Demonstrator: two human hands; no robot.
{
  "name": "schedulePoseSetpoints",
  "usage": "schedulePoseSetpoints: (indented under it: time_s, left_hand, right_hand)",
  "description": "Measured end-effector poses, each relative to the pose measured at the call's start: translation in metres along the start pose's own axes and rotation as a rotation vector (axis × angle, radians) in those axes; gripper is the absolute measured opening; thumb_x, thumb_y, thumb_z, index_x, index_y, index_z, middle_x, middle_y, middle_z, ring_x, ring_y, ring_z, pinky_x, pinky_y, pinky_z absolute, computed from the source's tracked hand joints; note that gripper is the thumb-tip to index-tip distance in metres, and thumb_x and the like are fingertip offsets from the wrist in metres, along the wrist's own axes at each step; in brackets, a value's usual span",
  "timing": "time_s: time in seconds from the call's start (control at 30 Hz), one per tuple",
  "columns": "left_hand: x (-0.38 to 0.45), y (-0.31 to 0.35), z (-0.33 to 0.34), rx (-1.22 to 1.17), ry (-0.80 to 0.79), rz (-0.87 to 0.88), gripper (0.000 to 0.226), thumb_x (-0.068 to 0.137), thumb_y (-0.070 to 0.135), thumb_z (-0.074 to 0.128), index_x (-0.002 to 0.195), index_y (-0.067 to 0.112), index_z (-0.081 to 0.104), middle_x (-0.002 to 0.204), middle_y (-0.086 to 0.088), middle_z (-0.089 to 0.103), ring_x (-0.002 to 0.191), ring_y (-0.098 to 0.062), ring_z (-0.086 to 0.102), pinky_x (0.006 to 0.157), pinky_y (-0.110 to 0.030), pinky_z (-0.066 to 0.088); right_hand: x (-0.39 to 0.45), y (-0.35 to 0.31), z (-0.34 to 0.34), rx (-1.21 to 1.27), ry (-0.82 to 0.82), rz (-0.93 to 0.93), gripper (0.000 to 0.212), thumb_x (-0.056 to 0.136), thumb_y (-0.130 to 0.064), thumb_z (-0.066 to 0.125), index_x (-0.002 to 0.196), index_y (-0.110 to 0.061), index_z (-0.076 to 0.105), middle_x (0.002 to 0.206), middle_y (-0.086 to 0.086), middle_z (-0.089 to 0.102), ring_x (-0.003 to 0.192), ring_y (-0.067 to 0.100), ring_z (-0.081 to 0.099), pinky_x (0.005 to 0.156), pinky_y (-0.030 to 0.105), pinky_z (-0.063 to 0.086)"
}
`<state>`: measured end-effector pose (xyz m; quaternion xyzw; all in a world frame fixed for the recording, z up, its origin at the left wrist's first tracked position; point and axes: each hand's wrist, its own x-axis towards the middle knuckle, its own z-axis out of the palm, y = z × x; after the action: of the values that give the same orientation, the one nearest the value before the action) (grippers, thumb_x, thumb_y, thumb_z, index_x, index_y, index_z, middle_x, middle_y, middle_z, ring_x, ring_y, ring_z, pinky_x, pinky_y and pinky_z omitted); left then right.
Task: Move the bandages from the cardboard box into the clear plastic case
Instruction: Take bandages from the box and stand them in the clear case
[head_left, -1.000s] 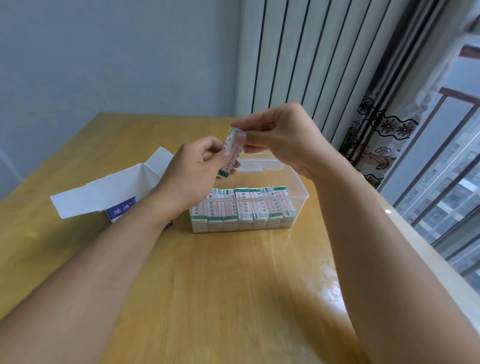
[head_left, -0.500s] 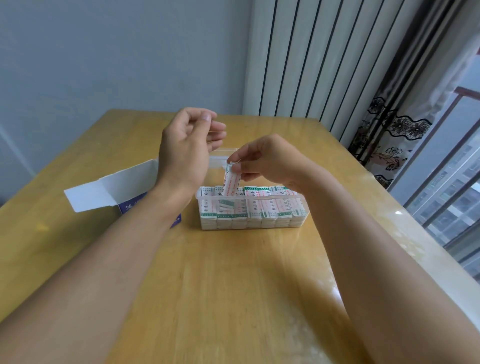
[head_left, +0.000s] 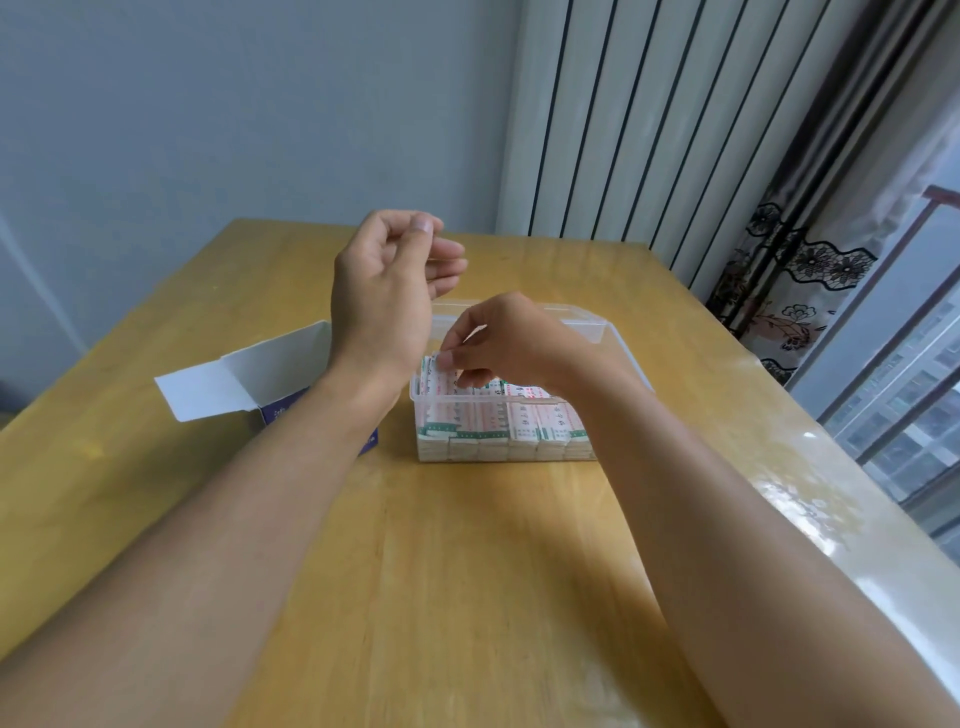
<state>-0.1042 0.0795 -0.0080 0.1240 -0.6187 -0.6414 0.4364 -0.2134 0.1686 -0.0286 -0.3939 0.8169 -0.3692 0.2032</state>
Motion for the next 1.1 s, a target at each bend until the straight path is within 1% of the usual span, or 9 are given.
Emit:
schedulePoseSetpoints:
  time_s: [0.07,0.13,0.3,0.4,0.53,0.7,0.83,0.93,1.1]
  left_hand:
    - [0.001,0.000,0.000,0.002,0.000,-0.001,0.018,0.106,0.015,0.046,0.096,0.013,0.060,0.090,-0.009,0.072,0.089,-0.025,0.075,0.081,-0.034,0.061]
    - [0.000,0.001,0.000,0.008,0.004,-0.001,0.018,0.106,0.015,0.046,0.096,0.013,0.060,0.090,-0.009,0.072,0.088,-0.024,0.075,0.080,-0.033,0.061]
    - [-0.001,0.001,-0.001,0.037,0.005,0.001,0.017,0.107,0.017,0.046,0.098,0.013,0.061,0.093,-0.010,0.073,0.088,-0.022,0.075,0.079,-0.032,0.061]
    - [-0.001,0.000,-0.001,0.050,0.005,0.002,0.017,0.107,0.019,0.047,0.098,0.015,0.061,0.093,-0.010,0.074,0.087,-0.021,0.075,0.080,-0.033,0.061]
    - [-0.001,-0.001,0.000,0.031,0.001,-0.009,0.018,0.106,0.019,0.047,0.096,0.014,0.061,0.091,-0.010,0.073,0.086,-0.023,0.075,0.079,-0.034,0.061]
    - [-0.001,0.000,0.001,0.009,-0.005,-0.024,0.019,0.106,0.017,0.047,0.094,0.015,0.061,0.089,-0.009,0.072,0.085,-0.024,0.075,0.077,-0.031,0.060]
    - [-0.002,0.001,0.000,-0.004,-0.008,-0.033,0.018,0.106,0.017,0.047,0.095,0.012,0.061,0.088,-0.010,0.072,0.086,-0.025,0.075,0.078,-0.032,0.061]
    - [-0.002,0.001,0.001,0.003,-0.014,-0.031,0.018,0.106,0.017,0.048,0.096,0.012,0.061,0.088,-0.010,0.072,0.086,-0.025,0.075,0.078,-0.032,0.060]
    - [-0.003,0.001,0.000,-0.005,-0.015,-0.035,0.019,0.106,0.017,0.047,0.096,0.011,0.061,0.088,-0.010,0.072,0.085,-0.024,0.075,0.076,-0.030,0.060]
  right_hand:
    - [0.001,0.001,0.000,-0.069,-0.015,-0.015,0.009,0.083,-0.023,0.083,0.082,-0.015,0.077,0.074,0.004,0.076,0.065,0.013,0.069,0.075,0.039,0.060]
    - [0.000,0.000,-0.002,-0.077,-0.006,-0.025,0.009,0.081,-0.026,0.084,0.080,-0.019,0.079,0.077,0.007,0.076,0.064,0.011,0.063,0.074,0.035,0.059]
    - [-0.007,-0.005,-0.014,0.104,0.026,-0.039,0.011,0.082,-0.020,0.084,0.084,-0.011,0.078,0.086,0.015,0.077,0.068,0.017,0.062,0.068,0.029,0.055]
    - [-0.012,-0.002,-0.029,0.104,0.024,0.010,0.014,0.079,-0.022,0.086,0.085,-0.012,0.077,0.084,0.010,0.078,0.068,0.015,0.061,0.066,0.027,0.054]
    - [-0.013,0.004,-0.033,0.031,0.006,0.078,0.014,0.079,-0.026,0.086,0.085,-0.017,0.079,0.079,-0.001,0.078,0.064,0.008,0.061,0.068,0.026,0.053]
    - [-0.009,0.003,-0.021,-0.118,0.044,0.093,0.017,0.074,-0.032,0.090,0.080,-0.020,0.079,0.076,0.001,0.078,0.054,0.001,0.063,0.060,0.023,0.050]
    - [-0.007,0.003,-0.016,-0.206,0.046,0.080,0.014,0.074,-0.034,0.089,0.075,-0.025,0.079,0.074,0.001,0.077,0.058,0.005,0.067,0.055,0.022,0.052]
    - [-0.005,0.002,-0.014,-0.279,0.048,0.065,0.011,0.075,-0.037,0.088,0.076,-0.029,0.080,0.076,-0.002,0.077,0.067,0.014,0.071,0.063,0.028,0.056]
    - [-0.006,0.001,-0.013,-0.335,0.039,0.078,0.013,0.078,-0.039,0.085,0.086,-0.030,0.082,0.077,-0.008,0.075,0.065,0.007,0.060,0.055,0.021,0.043]
